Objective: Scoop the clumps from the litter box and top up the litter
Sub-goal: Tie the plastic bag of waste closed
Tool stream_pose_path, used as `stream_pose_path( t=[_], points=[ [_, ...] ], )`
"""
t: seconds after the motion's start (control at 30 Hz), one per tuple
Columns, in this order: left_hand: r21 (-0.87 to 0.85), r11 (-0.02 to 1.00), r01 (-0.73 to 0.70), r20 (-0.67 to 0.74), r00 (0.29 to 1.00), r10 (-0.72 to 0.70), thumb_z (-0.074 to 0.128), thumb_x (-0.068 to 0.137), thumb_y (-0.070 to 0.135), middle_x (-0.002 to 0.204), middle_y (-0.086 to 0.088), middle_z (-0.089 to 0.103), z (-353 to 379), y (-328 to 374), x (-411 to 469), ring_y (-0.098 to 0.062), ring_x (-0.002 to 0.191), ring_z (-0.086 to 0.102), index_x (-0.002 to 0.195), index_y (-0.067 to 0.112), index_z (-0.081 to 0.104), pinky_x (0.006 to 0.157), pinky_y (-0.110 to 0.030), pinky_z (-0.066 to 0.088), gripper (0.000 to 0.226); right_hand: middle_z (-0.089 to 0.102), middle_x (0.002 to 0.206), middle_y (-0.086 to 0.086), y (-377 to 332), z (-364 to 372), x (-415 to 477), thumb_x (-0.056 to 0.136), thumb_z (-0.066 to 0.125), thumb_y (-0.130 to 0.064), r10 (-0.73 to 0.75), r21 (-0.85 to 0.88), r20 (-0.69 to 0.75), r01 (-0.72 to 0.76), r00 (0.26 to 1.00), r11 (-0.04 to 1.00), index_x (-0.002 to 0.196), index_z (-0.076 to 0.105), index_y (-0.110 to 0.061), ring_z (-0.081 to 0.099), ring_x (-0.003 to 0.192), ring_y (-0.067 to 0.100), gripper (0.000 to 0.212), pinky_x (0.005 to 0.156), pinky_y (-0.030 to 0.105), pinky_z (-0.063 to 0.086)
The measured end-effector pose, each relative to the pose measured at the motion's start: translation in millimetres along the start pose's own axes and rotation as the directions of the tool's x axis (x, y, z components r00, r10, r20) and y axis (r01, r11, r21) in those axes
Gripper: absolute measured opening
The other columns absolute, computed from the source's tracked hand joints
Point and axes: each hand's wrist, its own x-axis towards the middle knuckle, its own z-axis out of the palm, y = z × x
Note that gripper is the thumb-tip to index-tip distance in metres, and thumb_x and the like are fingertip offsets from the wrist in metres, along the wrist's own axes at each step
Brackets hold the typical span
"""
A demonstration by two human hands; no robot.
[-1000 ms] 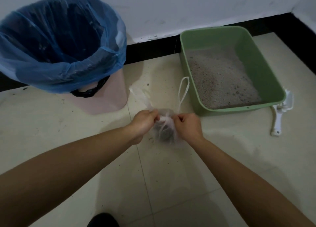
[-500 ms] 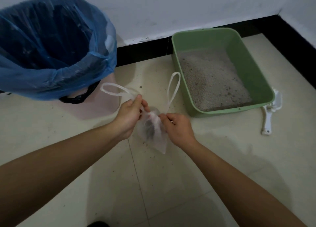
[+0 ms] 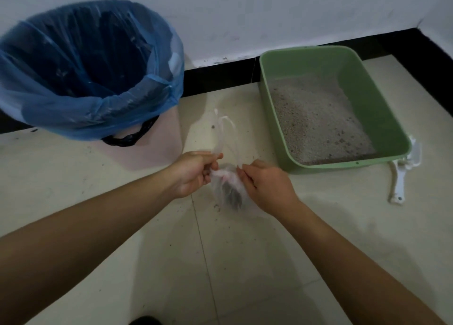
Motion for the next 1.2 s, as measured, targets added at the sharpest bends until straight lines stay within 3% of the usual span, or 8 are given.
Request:
stream_pose_path(
  t=[0.2,0.43,0.53,0.63,0.73,0.93,1.1,1.2],
  points=[
    [0.102,0.995,-0.021,0.146,0.989,0.006,0.049,0.089,0.003,0.067,-0.005,0.048,4.5,4.0,-2.3,-0.016,0.064,0.045,0.075,0.010,0.053,0.066,-0.029,0.038,0.017,0.061,0.080,0.010,-6.7,-10.8,9.2,0.097,0.053,-0.029,-0.070,-0.198,0.195,0.110,0.978,0.974,0.086,0.069,-0.010,0.062,0.060,0.034,0.027,0.049,0.030,0.030],
    [0.185,0.979,-0.090,0.314,0.949,0.028,0.057,0.095,0.010,0.124,-0.017,0.064,6.9,5.1,-6.7,-0.027,0.117,0.061,0.124,-0.005,0.059,0.104,-0.037,0.045,0.033,0.064,0.091,0.009,-10.2,-24.0,19.1,0.101,0.040,-0.035,-0.028,-0.196,0.347,0.102,0.937,0.975,0.099,0.069,-0.012,0.063,0.080,0.031,0.037,0.059,0.031,0.033],
    [0.138,0.987,-0.087,0.239,0.970,0.052,0.053,0.098,0.019,0.124,-0.020,0.063,6.6,5.4,-5.3,-0.029,0.117,0.061,0.125,-0.002,0.060,0.102,-0.037,0.048,0.034,0.062,0.070,0.011,0.2,-19.3,17.7,0.098,0.054,-0.031,0.061,0.135,0.315,-0.108,0.947,0.985,0.079,0.070,-0.008,0.058,0.061,0.024,0.034,0.055,0.034,0.040],
    [0.132,0.988,-0.085,0.222,0.973,0.054,0.053,0.099,0.020,0.124,-0.022,0.063,5.3,7.0,-6.4,-0.031,0.117,0.060,0.123,-0.002,0.061,0.103,-0.039,0.047,0.034,0.070,0.082,0.013,9.9,-19.1,14.8,0.089,0.071,-0.032,0.220,0.550,0.424,-0.443,0.879,0.708,0.104,0.076,-0.015,0.057,0.064,0.011,0.023,0.065,0.031,0.049],
    [0.153,0.984,-0.088,0.239,0.970,0.050,0.055,0.097,0.023,0.129,-0.026,0.057,3.8,10.1,-8.3,-0.034,0.120,0.058,0.123,0.000,0.063,0.106,-0.045,0.044,0.035,0.065,0.100,0.002,11.8,-22.5,15.7,0.068,0.082,-0.050,0.312,0.723,0.508,-0.594,0.803,0.353,0.136,0.055,-0.029,0.060,0.078,0.004,0.076,0.070,0.023,0.049],
    [0.158,0.986,-0.048,0.283,0.959,0.001,0.052,0.097,0.035,0.097,-0.010,0.065,7.5,13.7,-12.1,-0.034,0.113,0.060,0.126,0.000,0.060,0.105,-0.046,0.043,0.046,0.054,0.072,-0.002,2.3,-48.3,41.1,0.094,0.062,-0.036,0.347,0.902,0.402,-0.432,0.847,0.010,0.097,0.075,-0.018,0.047,0.063,0.008,0.022,0.063,0.021,0.043],
    [-0.095,0.995,-0.008,0.304,0.952,0.037,0.043,0.098,0.045,0.087,-0.002,0.065,12.1,19.9,-12.5,-0.018,0.081,0.062,0.111,0.023,0.069,0.084,-0.037,0.047,0.036,0.054,0.069,-0.003,1.0,-50.5,45.3,0.100,0.056,-0.029,0.462,0.867,0.457,-0.266,0.760,-0.421,0.085,0.063,-0.013,0.052,0.060,0.006,0.022,0.057,0.019,0.048],
    [-0.198,0.980,0.008,0.273,0.961,0.048,0.040,0.098,0.048,0.085,-0.003,0.068,10.7,22.8,-10.6,-0.017,0.076,0.063,0.093,0.025,0.070,0.074,-0.033,0.050,0.039,0.056,0.070,-0.002,3.9,-44.9,39.6,0.100,0.055,-0.030,0.499,0.844,0.505,-0.280,0.705,-0.458,0.085,0.061,-0.014,0.053,0.059,0.007,0.023,0.056,0.020,0.049]
  ],
)
